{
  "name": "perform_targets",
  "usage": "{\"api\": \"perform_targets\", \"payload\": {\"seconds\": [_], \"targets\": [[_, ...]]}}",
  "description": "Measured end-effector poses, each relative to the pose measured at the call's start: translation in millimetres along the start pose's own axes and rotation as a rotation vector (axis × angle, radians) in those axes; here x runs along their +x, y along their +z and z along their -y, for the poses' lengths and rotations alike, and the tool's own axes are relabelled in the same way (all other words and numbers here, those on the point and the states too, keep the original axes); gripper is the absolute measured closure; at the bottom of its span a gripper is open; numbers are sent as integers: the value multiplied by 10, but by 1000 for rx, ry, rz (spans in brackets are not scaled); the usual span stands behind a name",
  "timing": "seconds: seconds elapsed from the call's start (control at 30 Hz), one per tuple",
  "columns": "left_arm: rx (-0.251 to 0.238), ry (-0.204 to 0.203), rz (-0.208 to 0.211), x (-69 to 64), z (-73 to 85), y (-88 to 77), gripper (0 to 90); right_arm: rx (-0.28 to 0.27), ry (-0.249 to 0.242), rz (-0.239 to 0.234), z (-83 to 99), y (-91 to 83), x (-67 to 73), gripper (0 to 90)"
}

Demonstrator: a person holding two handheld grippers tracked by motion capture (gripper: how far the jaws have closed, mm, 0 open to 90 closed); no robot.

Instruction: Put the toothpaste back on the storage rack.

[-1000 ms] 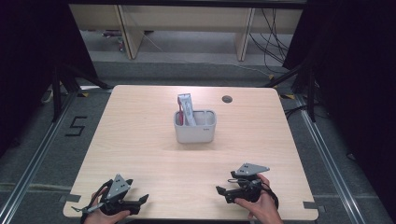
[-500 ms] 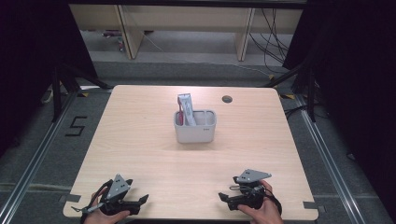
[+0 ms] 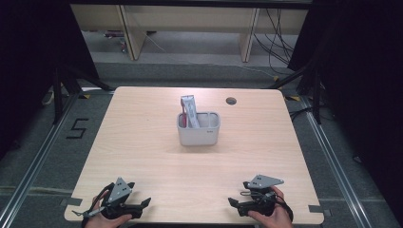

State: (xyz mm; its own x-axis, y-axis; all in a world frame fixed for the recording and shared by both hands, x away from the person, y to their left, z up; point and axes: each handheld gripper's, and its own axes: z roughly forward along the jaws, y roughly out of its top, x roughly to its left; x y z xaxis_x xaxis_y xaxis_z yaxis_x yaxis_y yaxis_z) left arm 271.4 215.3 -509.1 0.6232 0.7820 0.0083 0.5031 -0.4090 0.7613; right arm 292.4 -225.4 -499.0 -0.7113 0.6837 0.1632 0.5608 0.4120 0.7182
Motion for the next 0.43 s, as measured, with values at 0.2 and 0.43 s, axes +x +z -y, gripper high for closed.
{"api": "perform_targets", "payload": {"seconds": [0.2,0.43], "targets": [[-11,-2,13,-2,2,-8,187,-4,6,33,14,-20,-10,170],[-5,-4,7,-8,0,-6,187,2,-7,-1,6,-3,-21,170]]}}
